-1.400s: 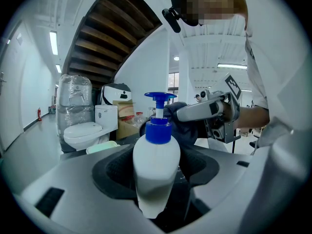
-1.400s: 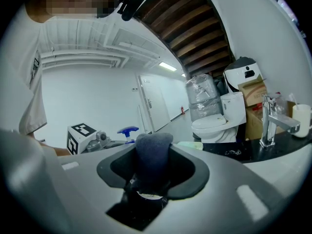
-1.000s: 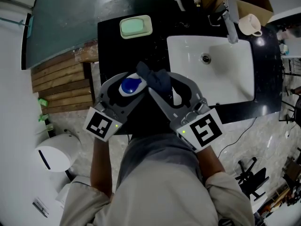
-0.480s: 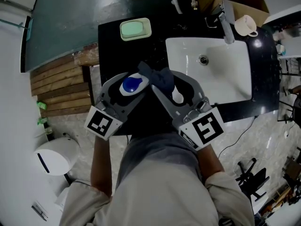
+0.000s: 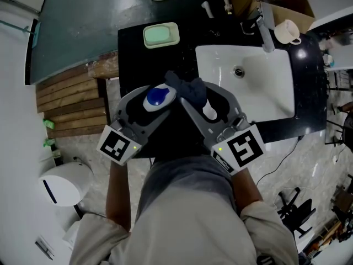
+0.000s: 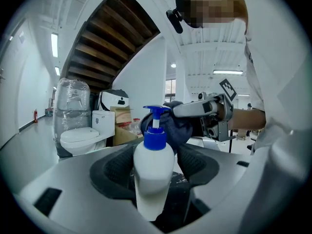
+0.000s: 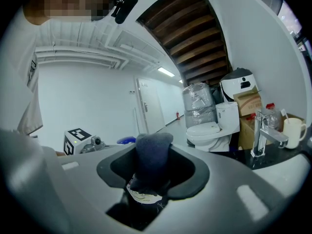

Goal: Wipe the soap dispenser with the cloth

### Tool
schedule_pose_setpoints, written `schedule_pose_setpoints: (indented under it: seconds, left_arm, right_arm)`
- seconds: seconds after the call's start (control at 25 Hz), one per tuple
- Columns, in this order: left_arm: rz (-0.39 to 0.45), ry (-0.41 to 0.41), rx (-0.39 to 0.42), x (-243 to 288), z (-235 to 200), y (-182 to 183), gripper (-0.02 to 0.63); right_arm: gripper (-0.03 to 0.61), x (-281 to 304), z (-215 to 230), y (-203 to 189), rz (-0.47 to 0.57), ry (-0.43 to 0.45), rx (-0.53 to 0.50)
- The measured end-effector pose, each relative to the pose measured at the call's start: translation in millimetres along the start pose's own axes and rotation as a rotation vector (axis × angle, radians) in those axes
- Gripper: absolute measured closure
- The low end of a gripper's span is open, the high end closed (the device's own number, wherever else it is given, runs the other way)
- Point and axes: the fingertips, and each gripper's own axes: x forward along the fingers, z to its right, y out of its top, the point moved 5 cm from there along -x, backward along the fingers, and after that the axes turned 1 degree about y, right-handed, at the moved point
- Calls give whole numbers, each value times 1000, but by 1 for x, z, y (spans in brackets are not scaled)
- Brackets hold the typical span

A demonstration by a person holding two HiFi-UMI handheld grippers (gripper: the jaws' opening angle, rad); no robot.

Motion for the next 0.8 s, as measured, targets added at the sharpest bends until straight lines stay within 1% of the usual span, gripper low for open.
schedule_pose_setpoints:
  seconds: [0.48,0.8]
  left_arm:
    - [75,33,-9,-23,2,15,342]
    - [89,55,-9,-36,8,21,342]
  right_arm:
    - [413,-8,-5,8,26,-22,-13]
    - [413,-15,-12,11,44,-22,-21]
